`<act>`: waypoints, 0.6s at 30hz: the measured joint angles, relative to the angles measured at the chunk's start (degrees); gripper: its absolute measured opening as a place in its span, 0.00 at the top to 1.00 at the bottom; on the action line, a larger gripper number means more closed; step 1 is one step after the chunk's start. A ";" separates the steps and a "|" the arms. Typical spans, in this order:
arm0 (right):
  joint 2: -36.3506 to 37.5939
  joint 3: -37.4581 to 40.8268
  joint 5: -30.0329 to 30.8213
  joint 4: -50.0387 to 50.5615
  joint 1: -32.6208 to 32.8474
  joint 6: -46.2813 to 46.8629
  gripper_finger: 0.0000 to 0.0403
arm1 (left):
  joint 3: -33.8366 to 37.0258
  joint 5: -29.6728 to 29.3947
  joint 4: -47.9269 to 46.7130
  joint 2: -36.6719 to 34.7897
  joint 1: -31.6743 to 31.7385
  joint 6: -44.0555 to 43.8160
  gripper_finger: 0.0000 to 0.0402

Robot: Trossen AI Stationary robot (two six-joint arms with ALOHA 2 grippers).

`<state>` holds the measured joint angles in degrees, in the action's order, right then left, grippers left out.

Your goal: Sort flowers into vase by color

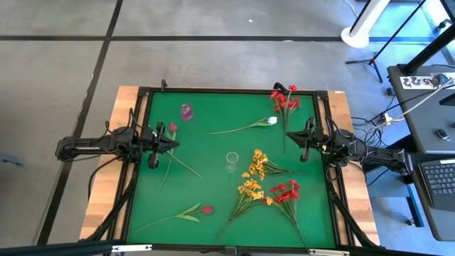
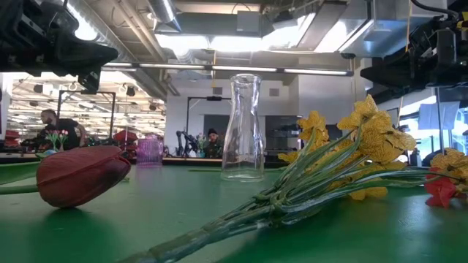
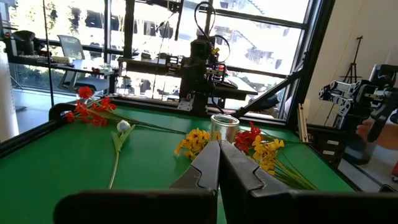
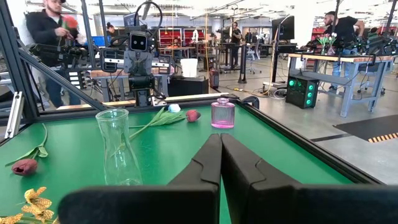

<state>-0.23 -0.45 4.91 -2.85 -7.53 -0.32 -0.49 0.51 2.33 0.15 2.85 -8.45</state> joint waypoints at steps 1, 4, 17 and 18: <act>0.00 0.00 0.00 0.00 0.01 0.01 0.98 | 0.02 0.01 0.00 0.01 0.00 -0.01 1.00; 0.00 -0.01 0.01 -0.02 0.00 0.02 0.98 | 0.01 0.00 0.00 0.01 0.01 0.00 1.00; 0.00 0.00 0.04 -2.97 0.01 0.02 0.98 | 0.01 0.02 0.00 0.00 0.00 0.00 1.00; 0.00 0.00 0.04 -3.90 0.02 0.02 0.98 | 0.01 0.00 0.00 -0.01 0.01 -0.01 1.00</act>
<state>-0.23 -0.45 4.95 -6.76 -7.51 -0.30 -0.48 0.51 2.33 0.14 2.86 -8.46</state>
